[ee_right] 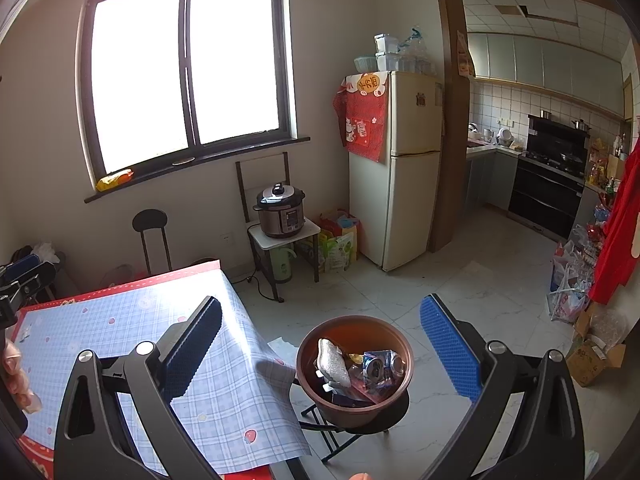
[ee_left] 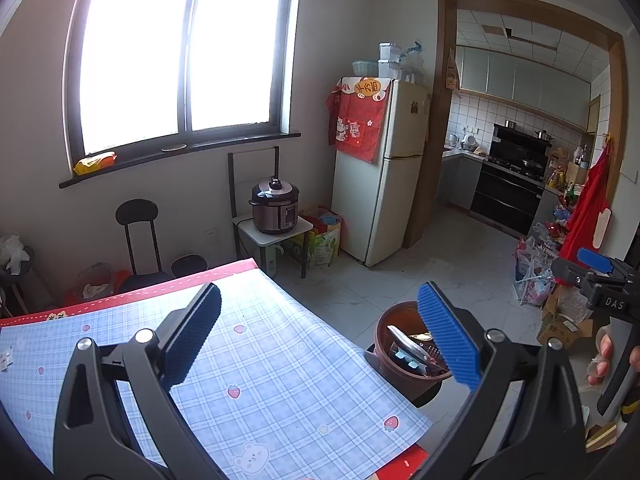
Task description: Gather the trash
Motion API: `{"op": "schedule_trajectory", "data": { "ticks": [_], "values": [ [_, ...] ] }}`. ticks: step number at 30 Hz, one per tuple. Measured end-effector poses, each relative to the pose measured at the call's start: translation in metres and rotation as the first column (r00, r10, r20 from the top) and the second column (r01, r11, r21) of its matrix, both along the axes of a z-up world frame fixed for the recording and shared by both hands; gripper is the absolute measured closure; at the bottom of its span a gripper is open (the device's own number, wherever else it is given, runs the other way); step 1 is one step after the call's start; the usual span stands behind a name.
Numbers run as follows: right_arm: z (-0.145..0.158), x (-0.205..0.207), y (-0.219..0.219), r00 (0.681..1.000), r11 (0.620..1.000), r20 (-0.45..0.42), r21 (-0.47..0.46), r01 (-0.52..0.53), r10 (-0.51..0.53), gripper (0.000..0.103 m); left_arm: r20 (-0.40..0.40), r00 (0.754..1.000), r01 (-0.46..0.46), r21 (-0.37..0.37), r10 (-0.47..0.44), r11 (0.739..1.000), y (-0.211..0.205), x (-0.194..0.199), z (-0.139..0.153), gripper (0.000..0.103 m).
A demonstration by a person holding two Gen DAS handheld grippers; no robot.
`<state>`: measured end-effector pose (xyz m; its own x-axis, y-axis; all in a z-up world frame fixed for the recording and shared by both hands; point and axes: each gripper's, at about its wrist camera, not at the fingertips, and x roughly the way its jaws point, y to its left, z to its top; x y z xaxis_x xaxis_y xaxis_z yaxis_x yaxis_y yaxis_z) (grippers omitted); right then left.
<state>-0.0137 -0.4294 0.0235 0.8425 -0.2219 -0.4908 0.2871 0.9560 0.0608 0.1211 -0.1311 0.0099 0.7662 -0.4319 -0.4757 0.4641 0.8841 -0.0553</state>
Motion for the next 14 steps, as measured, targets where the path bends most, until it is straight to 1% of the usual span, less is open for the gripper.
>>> {"op": "schedule_trajectory", "data": {
  "ticks": [14],
  "values": [
    [-0.0039,-0.002,-0.0027,1.0,1.0,-0.004,0.006,0.011,-0.011,0.005,-0.013,1.0,-0.007,0.008,0.007,1.0,-0.0056,0.0003,-0.0032,0.006]
  ]
}}
